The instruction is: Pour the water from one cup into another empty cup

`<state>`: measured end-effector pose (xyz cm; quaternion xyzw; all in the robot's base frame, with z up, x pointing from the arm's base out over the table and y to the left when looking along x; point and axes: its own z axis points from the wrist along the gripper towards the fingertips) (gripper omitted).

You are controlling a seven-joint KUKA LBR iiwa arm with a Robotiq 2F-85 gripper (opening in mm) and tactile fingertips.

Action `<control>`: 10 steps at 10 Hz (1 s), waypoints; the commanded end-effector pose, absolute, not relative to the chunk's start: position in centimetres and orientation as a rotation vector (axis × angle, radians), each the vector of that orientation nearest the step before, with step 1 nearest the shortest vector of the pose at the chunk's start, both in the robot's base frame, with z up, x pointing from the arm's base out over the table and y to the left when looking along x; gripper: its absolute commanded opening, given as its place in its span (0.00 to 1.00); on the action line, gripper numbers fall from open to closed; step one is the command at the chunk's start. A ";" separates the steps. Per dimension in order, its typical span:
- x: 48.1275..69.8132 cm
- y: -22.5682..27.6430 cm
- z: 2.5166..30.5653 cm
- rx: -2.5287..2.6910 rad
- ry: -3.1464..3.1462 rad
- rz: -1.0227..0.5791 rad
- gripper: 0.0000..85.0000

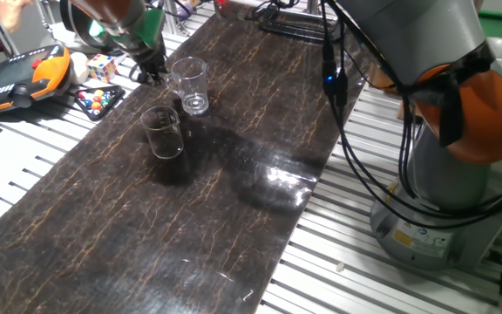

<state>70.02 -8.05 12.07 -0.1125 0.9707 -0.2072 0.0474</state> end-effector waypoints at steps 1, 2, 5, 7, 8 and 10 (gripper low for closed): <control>70.1 -8.2 12.0 -0.344 2.958 -0.645 0.42; 70.2 -8.5 11.9 -0.342 2.960 -0.657 0.42; 70.4 -9.0 11.7 -0.352 2.949 -0.713 0.42; 70.5 -9.4 11.5 -0.358 2.944 -0.738 0.42; 70.5 -9.6 11.3 -0.352 2.940 -0.747 0.42; 70.4 -9.7 10.9 -0.348 2.938 -0.760 0.42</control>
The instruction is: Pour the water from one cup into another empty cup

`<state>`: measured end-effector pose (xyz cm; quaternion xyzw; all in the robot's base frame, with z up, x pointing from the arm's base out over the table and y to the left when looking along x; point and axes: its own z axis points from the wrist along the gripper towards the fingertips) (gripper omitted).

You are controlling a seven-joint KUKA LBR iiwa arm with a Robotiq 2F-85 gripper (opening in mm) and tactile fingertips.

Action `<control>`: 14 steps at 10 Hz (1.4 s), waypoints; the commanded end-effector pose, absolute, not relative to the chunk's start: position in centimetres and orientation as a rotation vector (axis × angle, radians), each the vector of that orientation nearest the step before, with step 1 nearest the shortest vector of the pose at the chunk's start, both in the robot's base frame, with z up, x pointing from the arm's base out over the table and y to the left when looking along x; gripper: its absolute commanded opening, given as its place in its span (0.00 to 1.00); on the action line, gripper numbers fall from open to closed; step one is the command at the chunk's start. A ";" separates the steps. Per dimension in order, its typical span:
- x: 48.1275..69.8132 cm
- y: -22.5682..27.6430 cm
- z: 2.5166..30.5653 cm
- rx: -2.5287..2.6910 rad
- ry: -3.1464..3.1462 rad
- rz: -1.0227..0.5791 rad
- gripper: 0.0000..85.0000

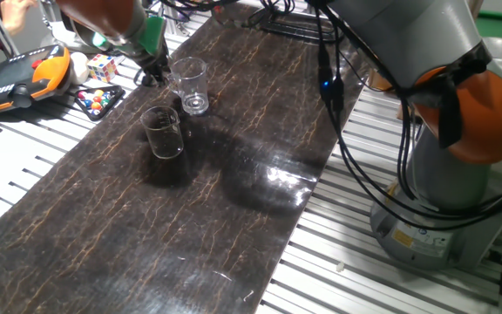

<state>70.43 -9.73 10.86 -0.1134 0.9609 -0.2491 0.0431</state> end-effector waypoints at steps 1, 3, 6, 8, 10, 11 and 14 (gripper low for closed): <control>70.4 -9.8 10.7 -0.343 2.938 -0.764 0.42; 70.3 -10.0 10.6 -0.338 2.939 -0.774 0.42; 69.9 -10.4 10.3 -0.334 2.937 -0.785 0.42; 69.7 -10.7 10.1 -0.335 2.932 -0.793 0.42; 69.5 -10.8 9.7 -0.331 2.931 -0.795 0.42; 69.5 -10.9 9.6 -0.329 2.929 -0.797 0.42; 69.5 -11.0 9.3 -0.321 2.925 -0.801 0.42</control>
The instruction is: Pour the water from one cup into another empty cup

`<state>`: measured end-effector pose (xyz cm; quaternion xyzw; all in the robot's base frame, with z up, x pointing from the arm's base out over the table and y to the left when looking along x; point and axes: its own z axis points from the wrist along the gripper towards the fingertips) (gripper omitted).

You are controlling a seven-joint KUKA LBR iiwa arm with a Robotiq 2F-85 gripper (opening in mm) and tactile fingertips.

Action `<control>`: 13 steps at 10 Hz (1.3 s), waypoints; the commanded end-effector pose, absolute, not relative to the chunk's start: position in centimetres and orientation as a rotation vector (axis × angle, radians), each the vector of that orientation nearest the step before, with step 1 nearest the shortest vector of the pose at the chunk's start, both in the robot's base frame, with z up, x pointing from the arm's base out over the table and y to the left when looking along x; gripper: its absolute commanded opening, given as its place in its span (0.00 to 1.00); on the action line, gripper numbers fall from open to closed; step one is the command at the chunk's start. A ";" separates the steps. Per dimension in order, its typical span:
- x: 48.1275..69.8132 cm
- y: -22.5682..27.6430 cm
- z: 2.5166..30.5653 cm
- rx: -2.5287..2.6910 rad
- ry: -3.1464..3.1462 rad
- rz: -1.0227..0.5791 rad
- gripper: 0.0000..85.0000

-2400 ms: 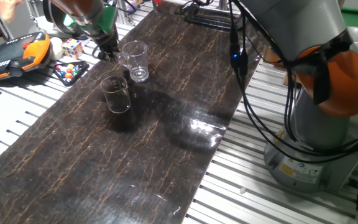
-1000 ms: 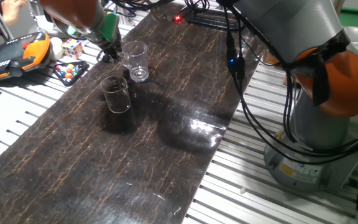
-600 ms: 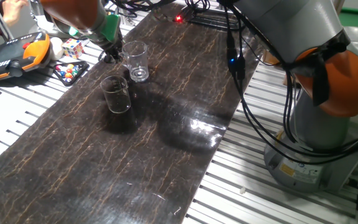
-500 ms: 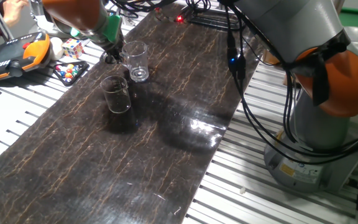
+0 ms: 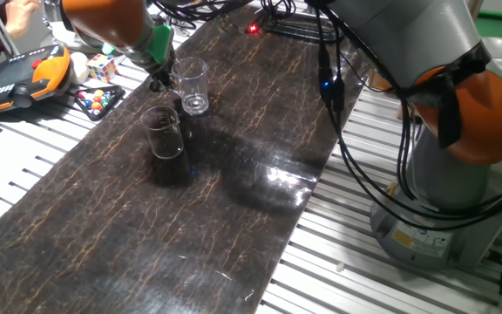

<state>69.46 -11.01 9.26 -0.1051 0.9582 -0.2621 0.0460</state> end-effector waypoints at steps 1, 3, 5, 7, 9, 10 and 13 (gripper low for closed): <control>69.5 -11.0 9.4 -0.318 2.927 -0.798 0.42; 69.5 -11.0 9.5 -0.317 2.930 -0.799 0.42; 69.5 -11.0 9.5 -0.317 2.931 -0.799 0.42; 69.5 -10.9 9.6 -0.315 2.931 -0.799 0.42; 69.5 -10.9 9.6 -0.309 2.934 -0.799 0.41; 69.5 -10.9 9.5 -0.309 2.935 -0.799 0.41; 69.6 -11.0 9.4 -0.300 2.943 -0.790 0.39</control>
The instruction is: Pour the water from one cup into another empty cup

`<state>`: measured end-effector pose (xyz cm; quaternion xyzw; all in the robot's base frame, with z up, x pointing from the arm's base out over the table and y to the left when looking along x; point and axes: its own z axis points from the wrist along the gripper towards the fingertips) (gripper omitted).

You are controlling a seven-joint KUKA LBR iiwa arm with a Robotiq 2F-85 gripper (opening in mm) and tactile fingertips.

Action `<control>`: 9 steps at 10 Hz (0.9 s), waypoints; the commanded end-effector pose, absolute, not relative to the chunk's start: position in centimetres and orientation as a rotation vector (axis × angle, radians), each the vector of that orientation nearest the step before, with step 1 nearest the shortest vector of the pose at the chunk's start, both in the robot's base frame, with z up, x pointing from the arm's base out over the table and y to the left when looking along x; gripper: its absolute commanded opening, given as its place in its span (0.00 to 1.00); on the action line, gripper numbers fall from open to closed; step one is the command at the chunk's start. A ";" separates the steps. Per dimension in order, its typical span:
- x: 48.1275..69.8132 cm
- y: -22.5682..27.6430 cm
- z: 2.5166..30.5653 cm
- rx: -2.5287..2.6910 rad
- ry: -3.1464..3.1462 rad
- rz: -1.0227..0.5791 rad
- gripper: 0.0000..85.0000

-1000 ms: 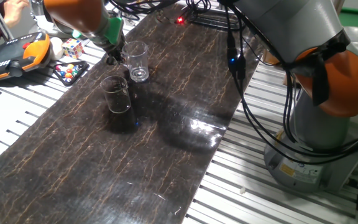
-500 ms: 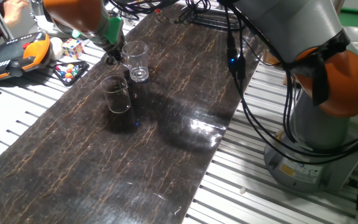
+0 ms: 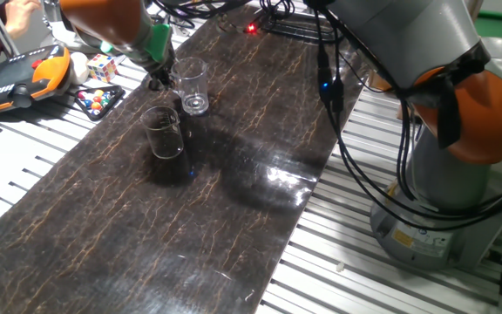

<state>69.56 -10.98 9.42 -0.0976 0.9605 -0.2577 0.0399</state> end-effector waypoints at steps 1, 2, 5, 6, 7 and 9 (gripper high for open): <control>69.6 -11.0 9.4 -0.297 2.944 -0.785 0.33; 69.6 -11.0 9.3 -0.298 2.950 -0.779 0.24; 69.6 -11.0 9.3 -0.308 2.957 -0.769 0.03; 69.5 -11.0 9.4 -0.315 2.956 -0.772 0.01; 69.5 -11.0 9.4 -0.317 2.948 -0.780 0.01; 69.5 -10.9 9.7 -0.322 2.930 -0.797 0.01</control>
